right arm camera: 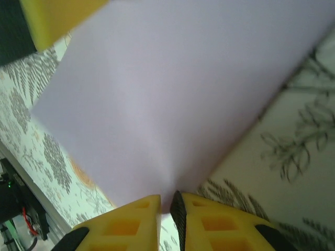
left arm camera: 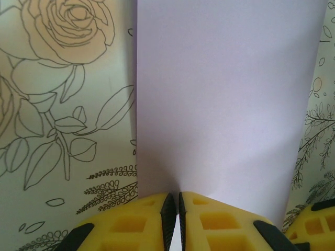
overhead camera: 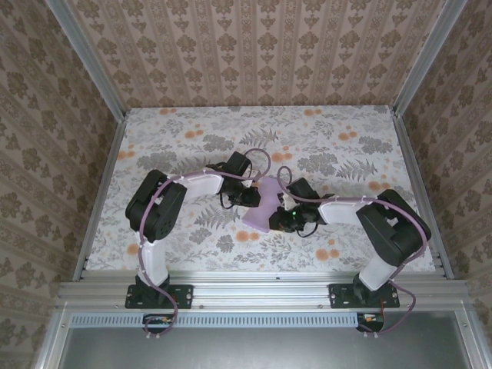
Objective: Fold a paper plane with a square sheet of paper (pick it up from the middle)
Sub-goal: Fold the square sheet of paper in half at the center of the table.
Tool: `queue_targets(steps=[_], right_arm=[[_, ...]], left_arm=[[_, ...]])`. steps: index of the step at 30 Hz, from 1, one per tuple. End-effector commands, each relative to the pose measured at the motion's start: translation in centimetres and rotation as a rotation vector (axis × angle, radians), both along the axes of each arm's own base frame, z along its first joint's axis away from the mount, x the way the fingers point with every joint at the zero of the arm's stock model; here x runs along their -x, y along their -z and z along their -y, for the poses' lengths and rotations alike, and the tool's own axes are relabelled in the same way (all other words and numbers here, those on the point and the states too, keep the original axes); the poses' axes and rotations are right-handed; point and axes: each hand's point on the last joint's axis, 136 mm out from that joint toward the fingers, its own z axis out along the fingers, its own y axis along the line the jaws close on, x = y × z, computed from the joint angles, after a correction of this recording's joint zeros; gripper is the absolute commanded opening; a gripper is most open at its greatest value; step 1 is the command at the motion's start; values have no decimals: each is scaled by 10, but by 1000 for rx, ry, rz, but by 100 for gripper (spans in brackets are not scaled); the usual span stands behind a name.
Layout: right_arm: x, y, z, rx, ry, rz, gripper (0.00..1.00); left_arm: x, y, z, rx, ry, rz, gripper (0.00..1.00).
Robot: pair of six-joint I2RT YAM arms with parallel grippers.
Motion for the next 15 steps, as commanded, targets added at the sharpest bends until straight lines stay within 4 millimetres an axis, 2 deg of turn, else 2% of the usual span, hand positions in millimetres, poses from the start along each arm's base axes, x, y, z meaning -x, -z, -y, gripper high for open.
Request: queue_targets(steps=[1, 6, 9, 11, 15], right_arm=[[27, 4, 7, 19, -9, -87, 21], [-7, -37, -16, -93, 39, 20, 21], [-24, -52, -26, -134, 63, 74, 21], [-30, -52, -32, -137, 68, 79, 21], [-28, -38, -46, -122, 25, 45, 21]], left_arm=[[33, 58, -51, -240, -6, -144, 17], [32, 55, -50, -234, -6, -141, 17], [33, 54, -50, -232, -7, -139, 17], [34, 54, -51, -231, -8, -139, 17], [33, 54, -50, -229, -6, -137, 17]])
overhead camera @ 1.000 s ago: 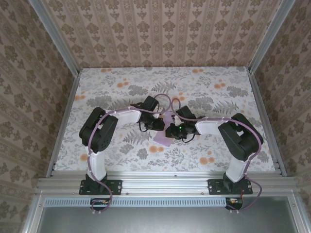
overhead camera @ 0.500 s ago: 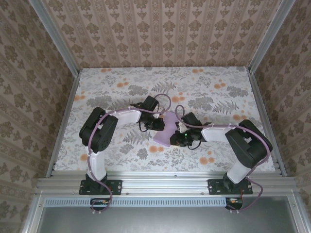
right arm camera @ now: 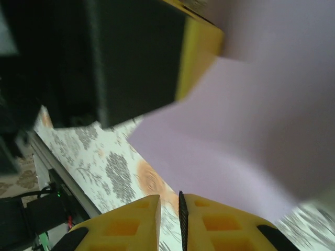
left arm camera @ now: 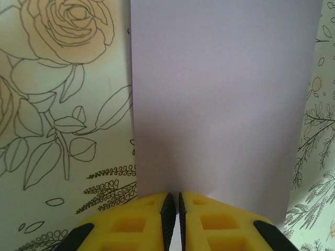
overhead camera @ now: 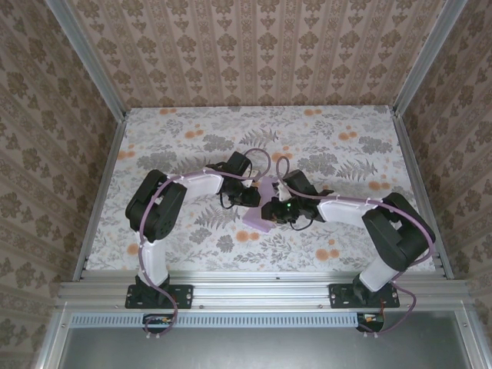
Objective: Fold a paper plane with a square sheet of paper (pick it up from the middle)
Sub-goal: Fold the square sheet of paper in half at the center of the table.
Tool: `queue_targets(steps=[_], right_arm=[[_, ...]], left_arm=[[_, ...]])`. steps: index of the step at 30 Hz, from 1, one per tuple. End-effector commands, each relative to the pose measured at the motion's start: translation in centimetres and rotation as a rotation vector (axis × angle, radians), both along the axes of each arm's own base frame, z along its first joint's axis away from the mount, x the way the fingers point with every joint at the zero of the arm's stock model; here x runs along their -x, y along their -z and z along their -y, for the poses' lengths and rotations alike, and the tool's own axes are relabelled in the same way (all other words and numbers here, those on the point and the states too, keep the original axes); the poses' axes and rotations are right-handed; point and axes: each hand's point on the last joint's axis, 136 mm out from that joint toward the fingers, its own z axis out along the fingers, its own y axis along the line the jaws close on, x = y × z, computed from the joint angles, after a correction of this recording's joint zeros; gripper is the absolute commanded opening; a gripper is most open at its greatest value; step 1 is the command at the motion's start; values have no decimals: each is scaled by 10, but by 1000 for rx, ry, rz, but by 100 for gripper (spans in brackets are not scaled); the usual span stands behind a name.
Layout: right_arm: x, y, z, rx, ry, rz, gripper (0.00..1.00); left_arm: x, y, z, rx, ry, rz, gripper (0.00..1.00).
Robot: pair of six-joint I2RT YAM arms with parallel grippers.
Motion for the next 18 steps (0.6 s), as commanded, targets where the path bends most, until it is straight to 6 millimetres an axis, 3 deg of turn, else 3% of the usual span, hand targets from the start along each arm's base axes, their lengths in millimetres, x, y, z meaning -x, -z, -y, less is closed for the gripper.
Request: queue_targets(steps=[1, 9, 18], right_arm=[[1, 10, -14, 0, -26, -34, 21], [33, 48, -1, 112, -81, -122, 21], [73, 69, 30, 173, -75, -192, 21]], left_arm=[[33, 53, -50, -227, -7, -133, 17], [32, 54, -50, -223, -9, -132, 17], [31, 56, -56, -226, -15, -136, 17]])
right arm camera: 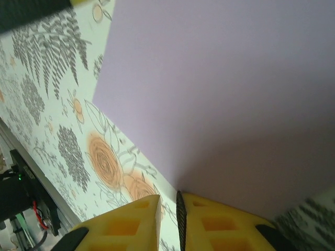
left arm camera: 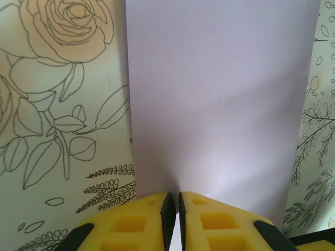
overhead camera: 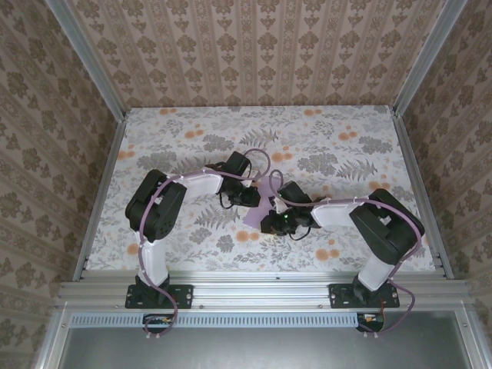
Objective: Fold a paper plane with a square sheet of paper (pick it up from the middle)
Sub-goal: Fold the square sheet of paper in half at the center of the table.
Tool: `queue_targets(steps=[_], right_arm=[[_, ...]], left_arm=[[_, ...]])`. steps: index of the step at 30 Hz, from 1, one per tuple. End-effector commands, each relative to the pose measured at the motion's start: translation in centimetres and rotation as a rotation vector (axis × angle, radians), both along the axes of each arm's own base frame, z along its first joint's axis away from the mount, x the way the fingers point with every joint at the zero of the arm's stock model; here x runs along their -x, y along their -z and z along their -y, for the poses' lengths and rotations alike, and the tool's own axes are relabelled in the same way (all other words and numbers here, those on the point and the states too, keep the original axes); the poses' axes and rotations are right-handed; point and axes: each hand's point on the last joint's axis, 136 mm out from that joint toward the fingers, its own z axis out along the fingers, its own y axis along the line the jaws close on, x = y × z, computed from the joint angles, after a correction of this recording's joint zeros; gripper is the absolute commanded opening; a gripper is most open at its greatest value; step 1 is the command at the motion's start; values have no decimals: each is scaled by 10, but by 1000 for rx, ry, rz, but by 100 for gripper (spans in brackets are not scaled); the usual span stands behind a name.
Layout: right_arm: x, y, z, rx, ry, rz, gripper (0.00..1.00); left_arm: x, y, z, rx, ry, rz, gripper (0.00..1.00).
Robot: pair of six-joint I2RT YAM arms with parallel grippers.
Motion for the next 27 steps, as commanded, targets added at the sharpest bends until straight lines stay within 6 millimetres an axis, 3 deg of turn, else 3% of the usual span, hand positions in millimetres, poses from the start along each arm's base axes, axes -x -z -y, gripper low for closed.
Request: queue_targets(steps=[1, 6, 10, 18, 27], right_arm=[[38, 27, 28, 103, -1, -112, 21], [49, 34, 38, 116, 18, -127, 21], [36, 14, 30, 63, 38, -78, 22], [-34, -43, 21, -75, 186, 77, 23], [-92, -36, 26, -53, 238, 102, 24]], left_arm=[[31, 56, -55, -233, -16, -131, 17], [32, 56, -57, -230, -18, -132, 17], [32, 51, -54, -212, -21, -131, 17], [30, 37, -43, -148, -30, -129, 17], [28, 30, -37, -120, -35, -120, 17]])
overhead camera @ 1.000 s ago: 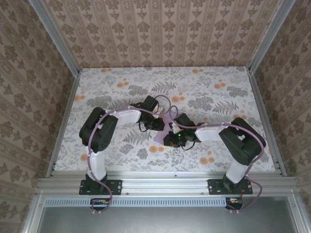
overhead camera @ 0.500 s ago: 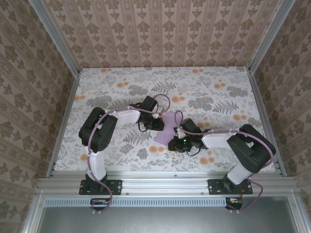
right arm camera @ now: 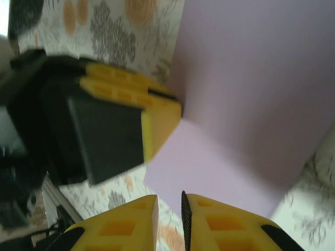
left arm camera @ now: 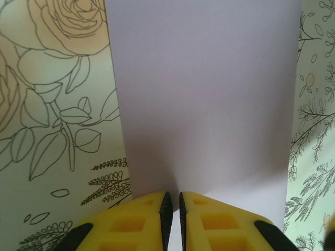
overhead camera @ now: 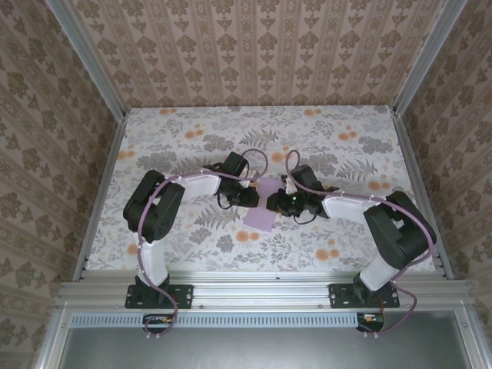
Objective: Fold a paper plane with a square sheet of paper (pick it up from the middle)
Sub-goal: Fold the square sheet of paper in half at the center of the table.
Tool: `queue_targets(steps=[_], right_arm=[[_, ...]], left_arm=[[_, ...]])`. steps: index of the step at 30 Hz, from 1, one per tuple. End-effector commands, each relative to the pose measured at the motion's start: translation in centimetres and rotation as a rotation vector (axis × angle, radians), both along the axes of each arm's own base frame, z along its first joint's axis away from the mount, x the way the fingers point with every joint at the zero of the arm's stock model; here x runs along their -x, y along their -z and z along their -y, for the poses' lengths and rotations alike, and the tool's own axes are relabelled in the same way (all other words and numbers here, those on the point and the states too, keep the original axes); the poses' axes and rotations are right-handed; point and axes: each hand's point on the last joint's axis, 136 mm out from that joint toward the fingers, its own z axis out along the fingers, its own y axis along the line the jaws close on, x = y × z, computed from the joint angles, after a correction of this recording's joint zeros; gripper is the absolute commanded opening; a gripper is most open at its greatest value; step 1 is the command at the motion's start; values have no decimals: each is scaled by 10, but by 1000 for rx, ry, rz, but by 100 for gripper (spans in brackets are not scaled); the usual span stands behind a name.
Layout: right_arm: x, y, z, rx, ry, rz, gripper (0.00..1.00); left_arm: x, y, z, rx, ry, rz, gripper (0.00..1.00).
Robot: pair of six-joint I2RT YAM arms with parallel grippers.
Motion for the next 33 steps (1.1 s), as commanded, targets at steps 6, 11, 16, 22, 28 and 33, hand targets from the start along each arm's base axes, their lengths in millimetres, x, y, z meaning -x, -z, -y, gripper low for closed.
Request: queue_targets(steps=[6, 11, 16, 22, 28, 33], right_arm=[[-41, 29, 15, 65, 37, -16, 24], [-51, 41, 31, 128, 41, -27, 26], [-58, 49, 49, 164, 58, -37, 27], [-68, 38, 50, 160, 49, -12, 28], [-72, 30, 45, 141, 29, -3, 28], [-74, 28, 44, 151, 13, -5, 28]], left_arm=[[29, 34, -35, -144, -32, -121, 17], [29, 29, -33, -122, -38, -121, 18], [29, 23, -28, -96, -39, -124, 18], [25, 6, -16, -35, -41, -115, 23], [15, -21, -4, 34, -48, -85, 29], [6, -44, -2, 75, -61, -58, 33]])
